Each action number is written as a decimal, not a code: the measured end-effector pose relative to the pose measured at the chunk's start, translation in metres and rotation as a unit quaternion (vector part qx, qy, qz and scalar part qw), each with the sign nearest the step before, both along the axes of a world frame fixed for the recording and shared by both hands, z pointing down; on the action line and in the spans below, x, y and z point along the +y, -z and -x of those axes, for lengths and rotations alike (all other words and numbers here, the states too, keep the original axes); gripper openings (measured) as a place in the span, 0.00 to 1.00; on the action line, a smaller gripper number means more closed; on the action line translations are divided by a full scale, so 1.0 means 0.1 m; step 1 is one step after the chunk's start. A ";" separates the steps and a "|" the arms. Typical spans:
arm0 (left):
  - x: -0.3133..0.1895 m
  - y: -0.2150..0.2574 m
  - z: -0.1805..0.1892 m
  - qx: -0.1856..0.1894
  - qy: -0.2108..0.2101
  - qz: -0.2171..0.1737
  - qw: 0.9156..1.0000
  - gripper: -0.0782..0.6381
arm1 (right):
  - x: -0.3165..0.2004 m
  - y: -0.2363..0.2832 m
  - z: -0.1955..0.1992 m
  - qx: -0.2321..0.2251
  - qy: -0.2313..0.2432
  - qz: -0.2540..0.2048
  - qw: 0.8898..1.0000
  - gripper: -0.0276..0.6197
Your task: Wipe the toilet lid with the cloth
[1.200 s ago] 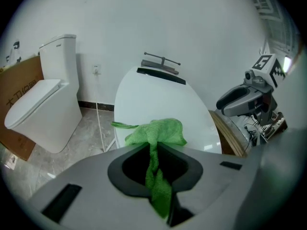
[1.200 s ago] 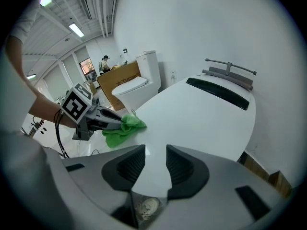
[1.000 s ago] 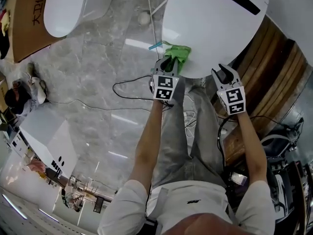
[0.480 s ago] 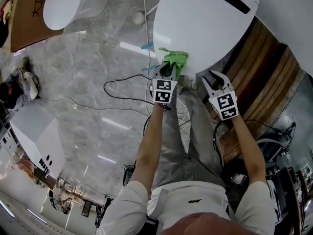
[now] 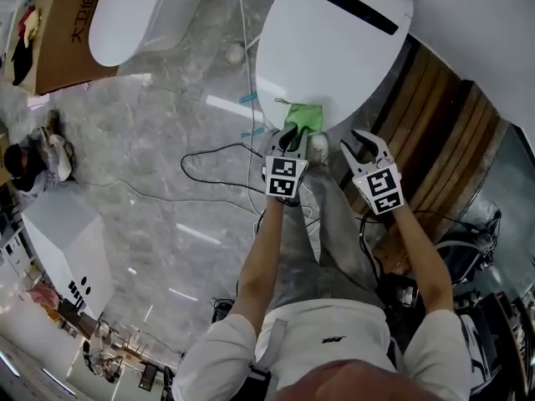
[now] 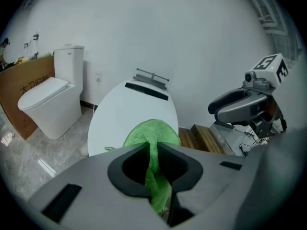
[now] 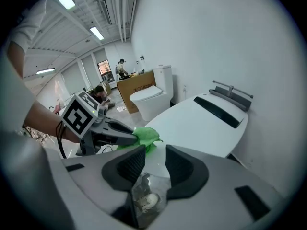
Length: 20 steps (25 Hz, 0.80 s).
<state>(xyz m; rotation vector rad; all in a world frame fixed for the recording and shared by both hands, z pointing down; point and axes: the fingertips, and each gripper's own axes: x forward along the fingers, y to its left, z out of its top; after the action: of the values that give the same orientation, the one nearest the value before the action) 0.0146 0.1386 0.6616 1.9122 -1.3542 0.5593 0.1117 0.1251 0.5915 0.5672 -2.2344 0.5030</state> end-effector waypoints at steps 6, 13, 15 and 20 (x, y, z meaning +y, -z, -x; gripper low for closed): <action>-0.13 0.99 0.15 -0.018 0.001 -0.056 0.998 0.20 | -0.18 0.78 0.12 -0.040 -0.038 -0.042 0.998 0.25; -0.26 2.22 0.20 -0.039 -0.003 -0.130 0.991 0.20 | -0.26 1.79 0.19 -0.086 -0.078 -0.088 0.989 0.25; -0.28 2.53 0.19 -0.046 -0.008 -0.152 0.987 0.20 | -0.28 2.06 0.16 -0.101 -0.095 -0.104 0.985 0.25; -0.32 3.28 0.04 -0.052 -0.040 -0.202 0.977 0.20 | -0.31 2.75 0.02 -0.143 -0.120 -0.138 0.973 0.25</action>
<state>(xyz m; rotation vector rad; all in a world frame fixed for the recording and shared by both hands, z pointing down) 0.0107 0.1070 0.3331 2.2982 -1.5549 0.4536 0.1097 0.0945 0.3169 0.9707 -2.5466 0.4172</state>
